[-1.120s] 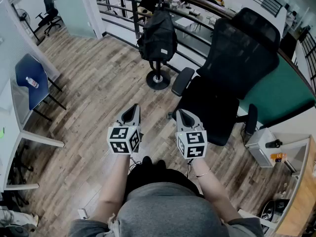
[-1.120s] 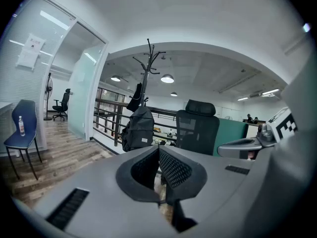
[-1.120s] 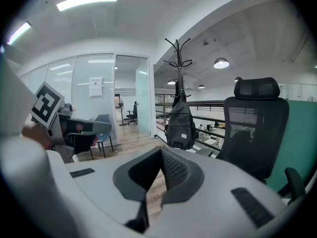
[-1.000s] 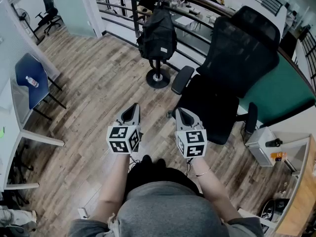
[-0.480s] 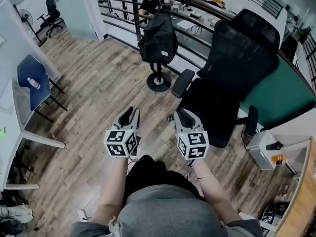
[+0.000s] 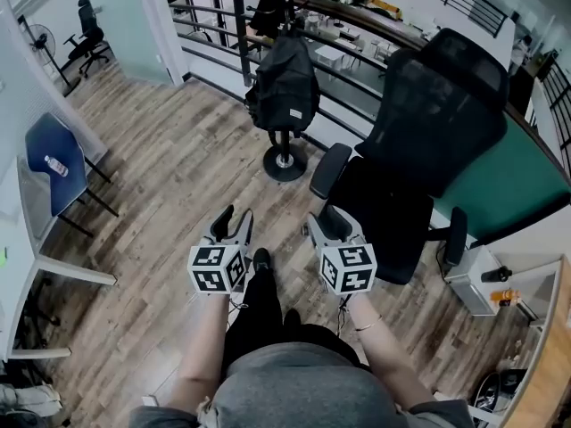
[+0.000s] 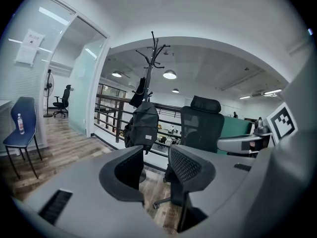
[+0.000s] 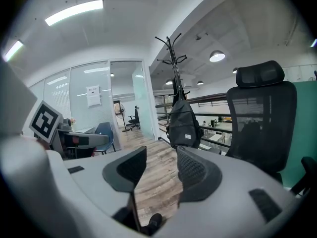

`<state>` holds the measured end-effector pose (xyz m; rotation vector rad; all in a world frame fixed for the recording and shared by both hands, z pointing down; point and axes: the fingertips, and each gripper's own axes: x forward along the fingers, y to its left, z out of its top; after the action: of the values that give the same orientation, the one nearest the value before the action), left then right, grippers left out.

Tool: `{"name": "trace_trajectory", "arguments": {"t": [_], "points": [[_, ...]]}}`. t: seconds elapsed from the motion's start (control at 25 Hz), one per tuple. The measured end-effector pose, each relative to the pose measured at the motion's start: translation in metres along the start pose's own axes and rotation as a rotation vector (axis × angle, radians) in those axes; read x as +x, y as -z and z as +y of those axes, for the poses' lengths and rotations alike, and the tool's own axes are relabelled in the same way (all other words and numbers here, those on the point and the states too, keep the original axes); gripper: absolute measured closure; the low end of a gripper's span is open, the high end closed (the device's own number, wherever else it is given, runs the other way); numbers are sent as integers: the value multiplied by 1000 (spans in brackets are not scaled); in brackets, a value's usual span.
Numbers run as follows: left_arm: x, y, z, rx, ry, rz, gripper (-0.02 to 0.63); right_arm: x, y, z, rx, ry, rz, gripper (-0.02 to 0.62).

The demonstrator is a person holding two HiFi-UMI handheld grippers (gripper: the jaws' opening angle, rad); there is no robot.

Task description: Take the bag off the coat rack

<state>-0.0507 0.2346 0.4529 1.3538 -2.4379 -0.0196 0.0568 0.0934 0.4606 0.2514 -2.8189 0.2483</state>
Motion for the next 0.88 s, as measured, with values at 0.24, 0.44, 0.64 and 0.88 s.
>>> {"name": "trace_trajectory", "arguments": {"t": [0.24,0.44,0.64,0.88], "points": [[58,-15,37,7,20,13,414,56,-15,-20,4,21,7,368],[117,-35,76,16,27,27,359,118,-33,-42,4,54,22,357],[173,-54,111,26,46,48,345,176,-53,-59,2,77,29,365],[228,-82,140,44,72,39,337,226,-75,-81,11,123,28,369]]}}
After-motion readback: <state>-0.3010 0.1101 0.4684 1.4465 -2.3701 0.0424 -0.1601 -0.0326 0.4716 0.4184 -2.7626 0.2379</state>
